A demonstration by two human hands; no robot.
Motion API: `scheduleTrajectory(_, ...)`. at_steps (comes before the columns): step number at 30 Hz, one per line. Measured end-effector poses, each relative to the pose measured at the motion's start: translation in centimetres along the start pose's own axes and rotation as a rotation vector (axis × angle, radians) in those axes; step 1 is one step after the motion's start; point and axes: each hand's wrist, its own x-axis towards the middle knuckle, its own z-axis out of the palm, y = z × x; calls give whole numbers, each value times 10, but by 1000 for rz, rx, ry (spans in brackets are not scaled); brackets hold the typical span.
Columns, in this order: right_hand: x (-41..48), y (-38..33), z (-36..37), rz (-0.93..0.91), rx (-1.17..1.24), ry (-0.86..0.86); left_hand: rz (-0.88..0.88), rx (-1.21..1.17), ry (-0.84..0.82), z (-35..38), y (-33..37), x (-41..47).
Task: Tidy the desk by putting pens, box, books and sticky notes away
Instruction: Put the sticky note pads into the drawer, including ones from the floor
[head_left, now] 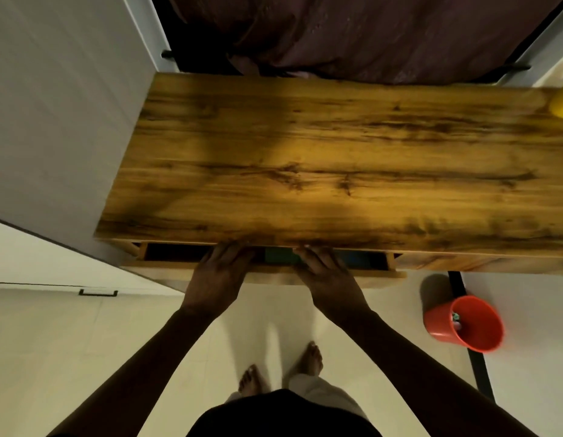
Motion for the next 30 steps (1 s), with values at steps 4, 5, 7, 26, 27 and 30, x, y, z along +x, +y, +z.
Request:
scheduleTrajectory(4, 12, 22, -1, 21, -1, -48, -100, 1, -178, 12, -8, 13)
scheduleTrajectory(5, 13, 26, -1, 36, -3, -82, -104, 6, -214, 15, -10, 15)
scheduleTrajectory(7, 16, 35, 0, 38, -3, -136, -109, 11, -239, 17, -11, 18)
scheduleTrajectory(26, 45, 31, -2, 139, -62, -16, -94, 182, -162, 15, -13, 46)
scheduleTrajectory(27, 46, 31, -1, 147, -69, -17, -88, 181, -155, 15, -13, 48)
scheduleTrajectory(30, 52, 32, 1, 166, -90, -15, -90, 184, -152, 17, -13, 53)
